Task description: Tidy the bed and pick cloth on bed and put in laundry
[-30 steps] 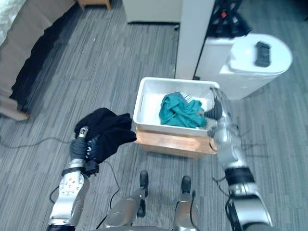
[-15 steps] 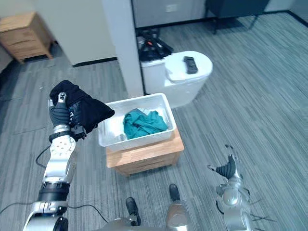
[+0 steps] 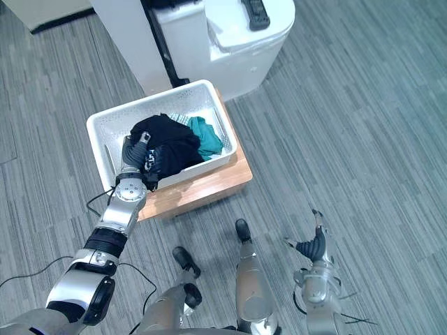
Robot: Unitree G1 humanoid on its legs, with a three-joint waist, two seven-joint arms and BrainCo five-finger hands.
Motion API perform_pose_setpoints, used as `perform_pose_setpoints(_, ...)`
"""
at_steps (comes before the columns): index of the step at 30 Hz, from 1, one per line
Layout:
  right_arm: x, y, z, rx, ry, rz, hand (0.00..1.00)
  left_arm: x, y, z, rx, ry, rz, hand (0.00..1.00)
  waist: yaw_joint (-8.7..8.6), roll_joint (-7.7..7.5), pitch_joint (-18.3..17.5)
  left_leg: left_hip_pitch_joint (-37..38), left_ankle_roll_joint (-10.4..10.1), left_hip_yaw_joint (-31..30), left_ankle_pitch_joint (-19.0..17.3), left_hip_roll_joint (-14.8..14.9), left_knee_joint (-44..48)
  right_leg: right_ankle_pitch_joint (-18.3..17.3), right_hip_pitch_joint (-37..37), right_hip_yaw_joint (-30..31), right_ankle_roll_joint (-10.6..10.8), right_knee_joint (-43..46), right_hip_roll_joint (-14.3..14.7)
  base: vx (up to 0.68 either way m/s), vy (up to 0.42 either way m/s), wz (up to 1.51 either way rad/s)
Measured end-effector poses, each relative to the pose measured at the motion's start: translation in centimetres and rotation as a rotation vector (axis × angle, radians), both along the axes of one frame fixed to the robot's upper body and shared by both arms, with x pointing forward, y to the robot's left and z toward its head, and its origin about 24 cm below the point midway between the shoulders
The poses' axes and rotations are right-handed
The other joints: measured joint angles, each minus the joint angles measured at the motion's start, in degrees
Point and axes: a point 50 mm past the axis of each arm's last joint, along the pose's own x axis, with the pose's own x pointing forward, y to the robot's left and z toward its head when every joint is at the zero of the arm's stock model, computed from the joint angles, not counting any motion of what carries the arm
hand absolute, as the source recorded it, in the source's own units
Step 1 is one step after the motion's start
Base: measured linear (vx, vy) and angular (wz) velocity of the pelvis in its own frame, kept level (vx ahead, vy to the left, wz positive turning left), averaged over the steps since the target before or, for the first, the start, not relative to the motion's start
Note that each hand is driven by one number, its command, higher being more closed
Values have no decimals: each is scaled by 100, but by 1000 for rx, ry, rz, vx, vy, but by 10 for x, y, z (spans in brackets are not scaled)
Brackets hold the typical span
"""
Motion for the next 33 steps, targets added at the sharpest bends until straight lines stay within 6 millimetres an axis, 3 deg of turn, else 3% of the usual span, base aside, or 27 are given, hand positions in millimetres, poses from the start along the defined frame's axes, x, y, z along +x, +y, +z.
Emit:
perform_pose_setpoints(4,0,6,-2,50,-5,-15,0,11,-10,14,-33,-22,-9,0,114,2,3,41,27,108,18,0,34,1,53,-12,-1,-1,-16,123,10,-1)
perform_pose_setpoints(10,-10,3,-15,93,46,-49,0,10,-2,16,-77,-35,31,0,174,6,4,544,1,103,-254,8,-3,-68,596,-78,-14,-38,-38,57,7,5)
perform_pose_setpoints(13,-33,-7,-41,99,178,-101,0,-7,16,12,-101,-79,92,0,236,51,-28,802,-2,-49,-255,34,-5,-289,931,-281,-64,-11,-27,41,-32,26)
perform_pose_setpoints(16,-55,-23,-68,107,326,-169,0,-32,45,-6,-97,-67,176,0,254,157,-125,991,-76,-311,-198,89,-3,-438,1252,-526,-103,-1,16,70,-70,37)
perform_pose_setpoints(19,-74,-30,-89,136,451,-203,0,-60,67,-39,-96,25,250,0,388,261,-440,1186,-53,-520,-173,99,-2,-546,1542,-759,-130,6,66,70,-43,30)
perform_pose_setpoints(23,-83,-27,-108,185,548,-226,0,-99,77,-73,-143,109,305,0,467,271,-722,1305,-51,-771,-173,70,-2,-646,1821,-987,-165,-5,52,59,-10,33)
perform_pose_setpoints(26,-90,-27,-118,227,610,-257,0,-138,76,-114,-248,245,343,0,724,264,-822,1414,-62,-820,-183,70,-3,-744,1951,-1021,-194,-1,53,4,0,12)
perform_pose_setpoints(29,-94,-22,-127,288,650,-295,0,-195,75,-175,-349,514,448,0,753,231,-969,1468,-91,-934,-200,81,-4,-801,2117,-1189,-193,2,47,-6,-4,28)
perform_pose_setpoints(33,-105,-13,-138,353,712,-314,0,-262,60,-223,-467,790,595,0,989,168,-1114,1616,-111,-936,-238,79,-6,-877,2254,-1191,-145,2,47,-9,4,4)
